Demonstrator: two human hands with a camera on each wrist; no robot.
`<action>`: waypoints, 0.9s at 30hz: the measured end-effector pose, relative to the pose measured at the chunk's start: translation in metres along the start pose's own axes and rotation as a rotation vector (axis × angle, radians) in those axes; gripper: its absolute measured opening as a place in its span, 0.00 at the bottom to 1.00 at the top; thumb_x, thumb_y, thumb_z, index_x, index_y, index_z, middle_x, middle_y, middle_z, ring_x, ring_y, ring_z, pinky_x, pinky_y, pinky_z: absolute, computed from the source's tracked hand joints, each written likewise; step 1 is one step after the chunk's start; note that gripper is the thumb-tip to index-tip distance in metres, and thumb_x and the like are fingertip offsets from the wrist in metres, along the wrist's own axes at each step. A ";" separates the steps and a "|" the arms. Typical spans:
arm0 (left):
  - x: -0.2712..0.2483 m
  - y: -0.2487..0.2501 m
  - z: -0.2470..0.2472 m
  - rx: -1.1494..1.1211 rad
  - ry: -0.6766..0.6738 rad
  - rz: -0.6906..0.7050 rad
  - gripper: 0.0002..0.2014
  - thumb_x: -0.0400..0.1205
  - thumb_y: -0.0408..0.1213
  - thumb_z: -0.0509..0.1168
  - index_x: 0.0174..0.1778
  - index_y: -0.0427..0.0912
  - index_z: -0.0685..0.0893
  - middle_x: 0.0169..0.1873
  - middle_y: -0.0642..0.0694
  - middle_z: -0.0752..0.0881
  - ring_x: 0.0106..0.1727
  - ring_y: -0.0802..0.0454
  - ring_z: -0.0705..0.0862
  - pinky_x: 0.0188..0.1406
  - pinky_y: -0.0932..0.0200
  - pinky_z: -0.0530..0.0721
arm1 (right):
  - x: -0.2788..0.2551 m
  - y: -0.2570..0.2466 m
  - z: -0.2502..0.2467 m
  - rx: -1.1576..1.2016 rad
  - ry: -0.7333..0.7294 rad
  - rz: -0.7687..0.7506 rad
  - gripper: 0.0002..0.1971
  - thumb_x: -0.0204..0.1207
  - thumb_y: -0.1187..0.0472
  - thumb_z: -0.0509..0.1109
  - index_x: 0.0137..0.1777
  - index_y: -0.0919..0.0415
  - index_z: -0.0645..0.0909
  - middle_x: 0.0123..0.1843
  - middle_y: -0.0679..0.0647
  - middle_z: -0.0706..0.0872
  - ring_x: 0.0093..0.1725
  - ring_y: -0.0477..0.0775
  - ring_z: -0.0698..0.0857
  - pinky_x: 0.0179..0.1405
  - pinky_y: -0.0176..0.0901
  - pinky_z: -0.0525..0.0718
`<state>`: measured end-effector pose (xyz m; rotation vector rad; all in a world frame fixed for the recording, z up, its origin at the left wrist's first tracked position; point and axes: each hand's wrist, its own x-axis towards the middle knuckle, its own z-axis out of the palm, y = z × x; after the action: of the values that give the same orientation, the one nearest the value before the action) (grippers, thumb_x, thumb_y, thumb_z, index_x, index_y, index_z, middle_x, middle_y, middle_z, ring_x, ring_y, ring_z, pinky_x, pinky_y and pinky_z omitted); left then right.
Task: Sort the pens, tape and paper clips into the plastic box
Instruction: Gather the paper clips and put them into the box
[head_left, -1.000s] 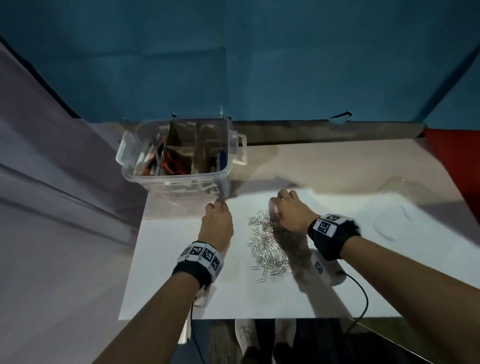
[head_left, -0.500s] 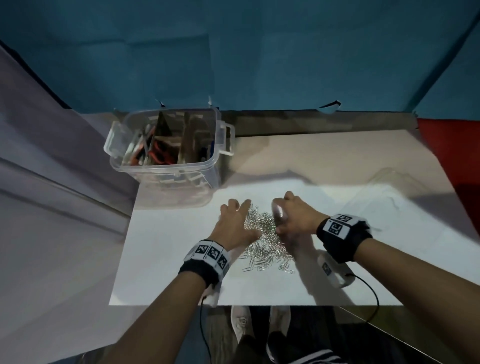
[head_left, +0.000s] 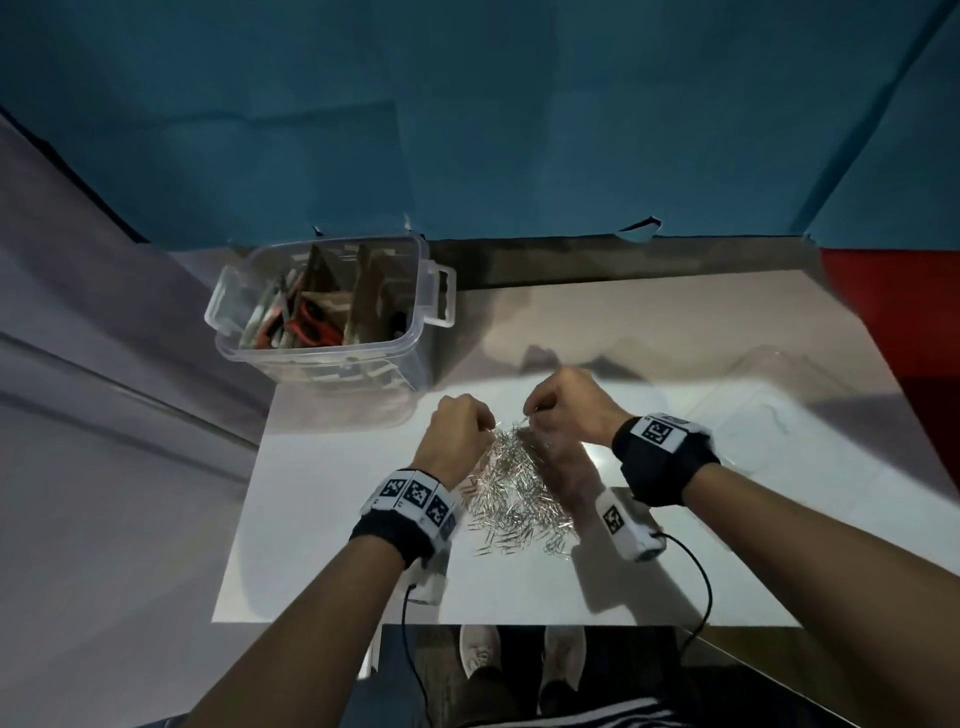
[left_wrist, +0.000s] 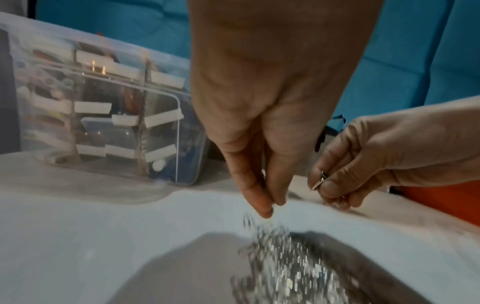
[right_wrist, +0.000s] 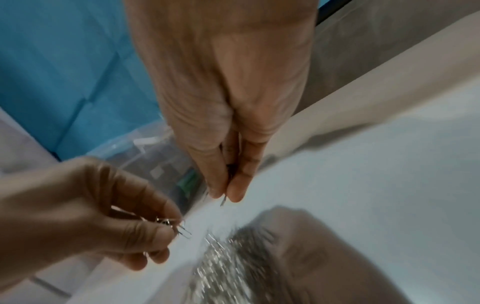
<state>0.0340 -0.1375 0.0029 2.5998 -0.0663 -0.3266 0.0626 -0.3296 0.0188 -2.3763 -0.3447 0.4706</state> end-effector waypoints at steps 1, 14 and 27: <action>0.001 0.003 -0.010 -0.031 0.007 0.014 0.07 0.75 0.31 0.78 0.48 0.39 0.93 0.42 0.43 0.92 0.42 0.51 0.88 0.50 0.52 0.88 | 0.001 -0.005 -0.009 0.046 -0.001 0.031 0.05 0.72 0.69 0.78 0.46 0.62 0.93 0.34 0.47 0.91 0.34 0.45 0.88 0.42 0.37 0.86; 0.041 -0.008 -0.211 -0.142 0.198 0.109 0.03 0.75 0.33 0.79 0.42 0.43 0.94 0.33 0.52 0.92 0.33 0.59 0.91 0.37 0.60 0.90 | 0.079 -0.158 -0.091 0.324 0.045 -0.004 0.08 0.69 0.73 0.81 0.47 0.76 0.89 0.38 0.66 0.92 0.37 0.60 0.93 0.34 0.39 0.90; 0.108 -0.071 -0.247 0.159 0.159 -0.149 0.12 0.82 0.34 0.67 0.60 0.39 0.90 0.60 0.35 0.89 0.62 0.38 0.87 0.51 0.58 0.80 | 0.201 -0.241 -0.027 -0.073 0.149 -0.012 0.12 0.75 0.67 0.73 0.57 0.64 0.90 0.58 0.61 0.91 0.61 0.59 0.88 0.57 0.41 0.84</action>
<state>0.1983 0.0324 0.1516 2.7859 0.1644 -0.1715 0.2264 -0.0953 0.1510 -2.4614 -0.3127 0.2771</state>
